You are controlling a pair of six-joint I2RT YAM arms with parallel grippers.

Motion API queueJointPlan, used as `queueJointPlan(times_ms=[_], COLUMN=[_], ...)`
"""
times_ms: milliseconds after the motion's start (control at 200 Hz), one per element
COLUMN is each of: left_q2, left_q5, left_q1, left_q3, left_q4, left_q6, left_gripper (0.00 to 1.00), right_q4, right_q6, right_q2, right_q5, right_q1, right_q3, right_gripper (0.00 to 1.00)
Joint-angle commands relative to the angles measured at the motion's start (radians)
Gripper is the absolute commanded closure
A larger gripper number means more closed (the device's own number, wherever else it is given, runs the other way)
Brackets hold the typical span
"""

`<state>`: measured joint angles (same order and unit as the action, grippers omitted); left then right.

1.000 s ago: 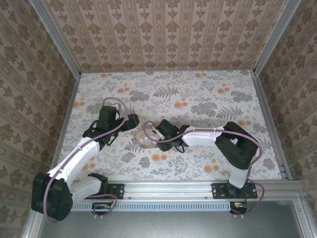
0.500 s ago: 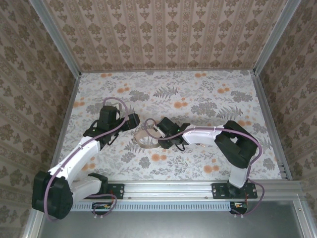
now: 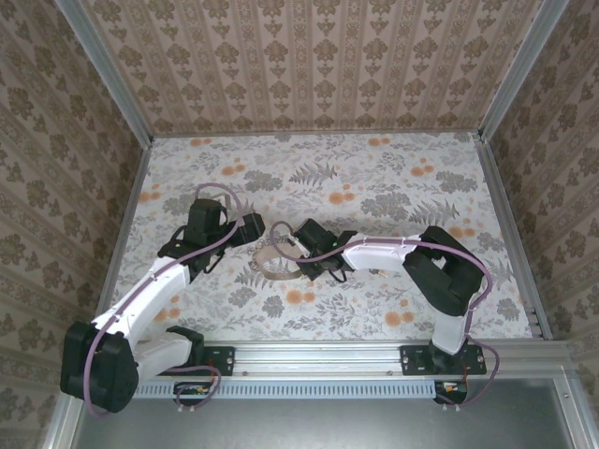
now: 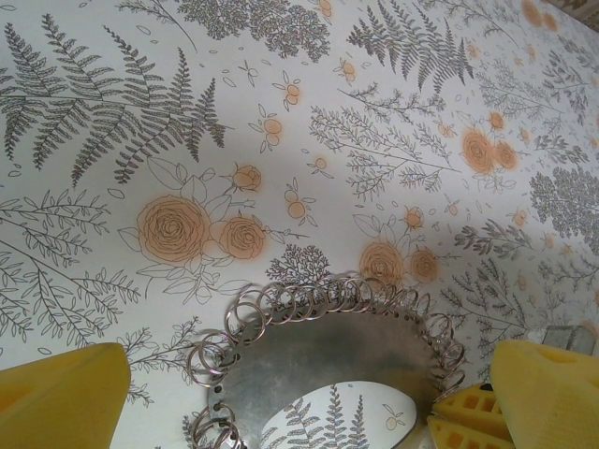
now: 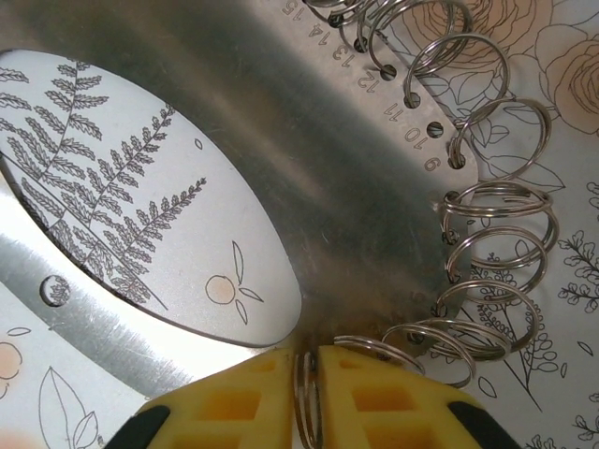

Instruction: Put the keys on the keyring

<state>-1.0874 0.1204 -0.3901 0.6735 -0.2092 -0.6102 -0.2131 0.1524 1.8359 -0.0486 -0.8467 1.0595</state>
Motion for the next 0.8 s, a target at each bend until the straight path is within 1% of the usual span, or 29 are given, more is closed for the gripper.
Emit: queueJointPlan(times_ms=[0, 30, 115, 215, 365, 535, 795], left_q2=[-0.006, -0.007, -0.008, -0.008, -0.011, -0.024, -0.032], left_q5=[0.016, 0.018, 0.021, 0.021, 0.021, 0.027, 0.033], left_q1=[0.01, 0.01, 0.01, 0.009, 0.009, 0.009, 0.008], left_q3=[-0.012, -0.013, -0.011, -0.011, -0.008, 0.0, 0.013], left_q4=[0.017, 0.016, 0.017, 0.018, 0.017, 0.025, 0.022], left_q6=[-0.014, -0.014, -0.014, -0.016, -0.016, -0.017, -0.014], left_gripper=[0.0, 0.0, 0.0, 0.0, 0.0, 0.0, 0.0], right_q4=[-0.014, -0.016, -0.019, -0.02, -0.018, -0.032, -0.028], right_q6=[-0.014, -0.016, -0.02, -0.022, -0.026, -0.042, -0.045], right_q2=[0.016, 0.013, 0.013, 0.011, 0.012, 0.031, 0.048], right_q5=[-0.001, 0.0, -0.001, 0.001, 0.003, -0.025, -0.05], right_q1=[0.006, 0.006, 0.007, 0.007, 0.007, 0.007, 0.008], right_q3=[0.018, 0.017, 0.016, 0.01, 0.004, 0.011, 0.016], right_gripper=[0.84, 0.83, 0.7, 0.67, 0.67, 0.69, 0.78])
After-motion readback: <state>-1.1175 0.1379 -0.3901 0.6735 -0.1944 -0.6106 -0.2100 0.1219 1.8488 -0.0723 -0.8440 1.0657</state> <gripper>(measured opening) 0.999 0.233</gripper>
